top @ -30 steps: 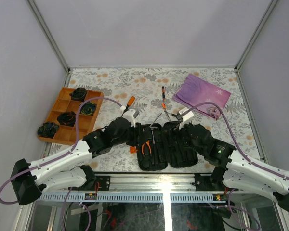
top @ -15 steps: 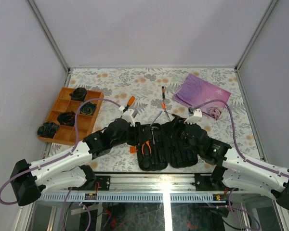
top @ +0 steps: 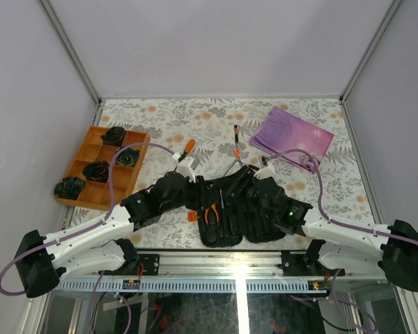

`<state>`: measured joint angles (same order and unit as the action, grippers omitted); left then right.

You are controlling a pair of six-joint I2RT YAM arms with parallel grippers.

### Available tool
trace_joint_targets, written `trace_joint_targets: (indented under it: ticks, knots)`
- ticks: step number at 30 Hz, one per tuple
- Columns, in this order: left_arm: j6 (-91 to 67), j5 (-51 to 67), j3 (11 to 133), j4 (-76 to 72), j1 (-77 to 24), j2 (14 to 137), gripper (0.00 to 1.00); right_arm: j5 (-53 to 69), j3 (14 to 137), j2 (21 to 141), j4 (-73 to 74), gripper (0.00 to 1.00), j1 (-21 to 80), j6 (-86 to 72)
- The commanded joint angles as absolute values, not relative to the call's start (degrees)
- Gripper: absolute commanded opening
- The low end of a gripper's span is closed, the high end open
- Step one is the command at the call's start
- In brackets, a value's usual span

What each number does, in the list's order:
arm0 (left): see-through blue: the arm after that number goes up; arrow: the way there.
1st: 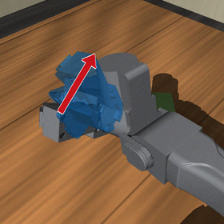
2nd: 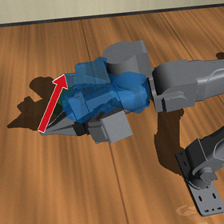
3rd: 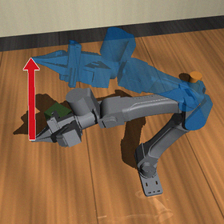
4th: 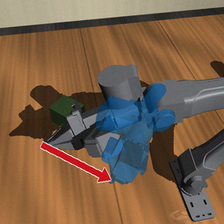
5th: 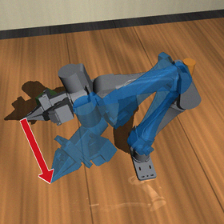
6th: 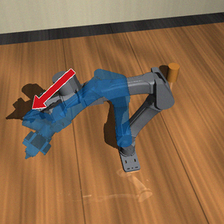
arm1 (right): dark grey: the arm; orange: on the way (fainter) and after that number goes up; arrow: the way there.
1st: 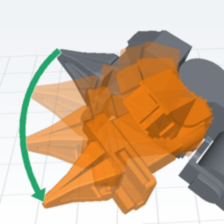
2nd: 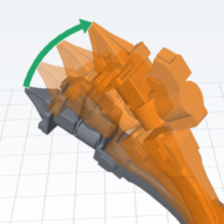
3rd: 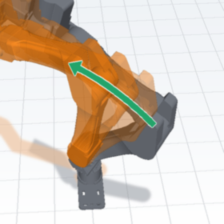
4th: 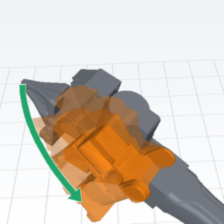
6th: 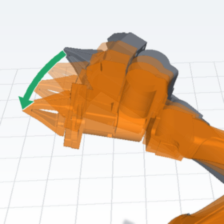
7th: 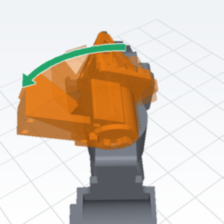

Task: Sort the tools into containers
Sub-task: Pick up the screwdriver from the center of the board.

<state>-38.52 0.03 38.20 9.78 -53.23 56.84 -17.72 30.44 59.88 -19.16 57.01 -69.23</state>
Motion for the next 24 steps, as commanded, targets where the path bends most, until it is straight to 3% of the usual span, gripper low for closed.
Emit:
trace_joint_targets:
  ticks: [1, 17, 22, 24]
  knots:
    - [-38.7, 0.4, 37.6, 4.4, -53.1, 55.9, 0.00, -14.0, 29.9, 62.3, -27.1, 0.61, 57.4, -75.6]
    - [-37.8, 1.3, 36.7, 3.6, -53.0, 55.6, 0.00, -11.0, 30.8, 66.8, -31.8, 0.22, 57.7, -76.5]
    - [-37.6, 2.0, 36.4, 3.7, -53.0, 55.5, 0.17, -13.6, 30.2, 64.9, -31.1, 0.02, 57.7, -75.0]
    - [-37.5, 2.4, 36.3, 3.7, -53.0, 55.3, 0.25, -15.3, 30.5, 63.7, -29.0, 0.00, 57.7, -73.5]
